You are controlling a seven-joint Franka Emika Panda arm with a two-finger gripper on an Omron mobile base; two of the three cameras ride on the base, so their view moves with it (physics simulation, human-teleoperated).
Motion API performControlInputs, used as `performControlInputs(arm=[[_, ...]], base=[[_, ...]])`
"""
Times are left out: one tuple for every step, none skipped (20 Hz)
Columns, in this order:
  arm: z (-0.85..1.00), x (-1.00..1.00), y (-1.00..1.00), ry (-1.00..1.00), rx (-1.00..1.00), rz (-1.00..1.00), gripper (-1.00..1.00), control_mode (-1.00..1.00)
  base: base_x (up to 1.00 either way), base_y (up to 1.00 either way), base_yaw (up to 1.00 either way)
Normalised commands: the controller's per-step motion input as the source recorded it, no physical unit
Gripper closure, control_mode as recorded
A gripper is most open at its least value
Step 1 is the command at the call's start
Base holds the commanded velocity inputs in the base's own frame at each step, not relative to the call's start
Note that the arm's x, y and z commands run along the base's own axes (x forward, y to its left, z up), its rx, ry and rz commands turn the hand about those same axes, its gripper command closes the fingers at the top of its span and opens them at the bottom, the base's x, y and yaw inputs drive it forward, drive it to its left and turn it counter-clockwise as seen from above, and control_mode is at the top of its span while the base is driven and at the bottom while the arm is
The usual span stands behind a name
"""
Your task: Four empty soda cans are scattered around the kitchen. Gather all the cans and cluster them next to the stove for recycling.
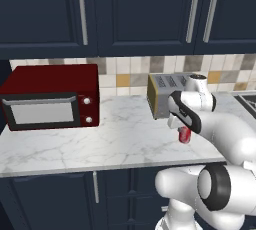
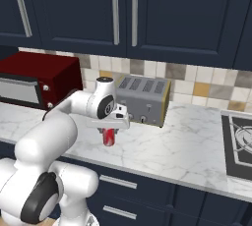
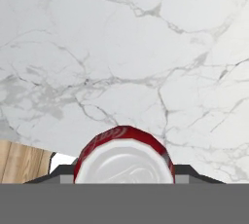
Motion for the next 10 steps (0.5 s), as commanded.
performControlInputs(arm=[[0.0,0.0,0.0,0.0,0.0,0.0,1.0,-1.0],[0.0,0.0,0.0,0.0,0.0,0.0,1.0,-1.0],[0.0,0.0,0.0,0.0,0.0,0.0,1.0,-1.0],[0.0,0.0,0.0,0.0,0.0,0.0,1.0,-1.0],[0.0,0.0,0.0,0.0,0.0,0.0,1.0,-1.0],[0.0,0.0,0.0,0.0,0.0,0.0,1.0,-1.0],[0.0,0.0,0.0,0.0,0.0,0.0,1.0,1.0],[0.0,0.0,0.0,0.0,0.0,0.0,1.0,1.0],[0.0,0.0,0.0,0.0,0.0,0.0,1.0,1.0],[0.0,0.0,0.0,0.0,0.0,0.0,1.0,1.0]], base=[[0.0,0.0,0.0],[0.0,0.0,0.0],[0.0,0.0,0.0],[0.0,0.0,0.0],[0.0,0.0,0.0],[0.0,0.0,0.0],[0.0,0.0,0.0],[0.0,0.0,0.0],[-0.1,0.0,0.0],[-0.16,0.0,0.0]])
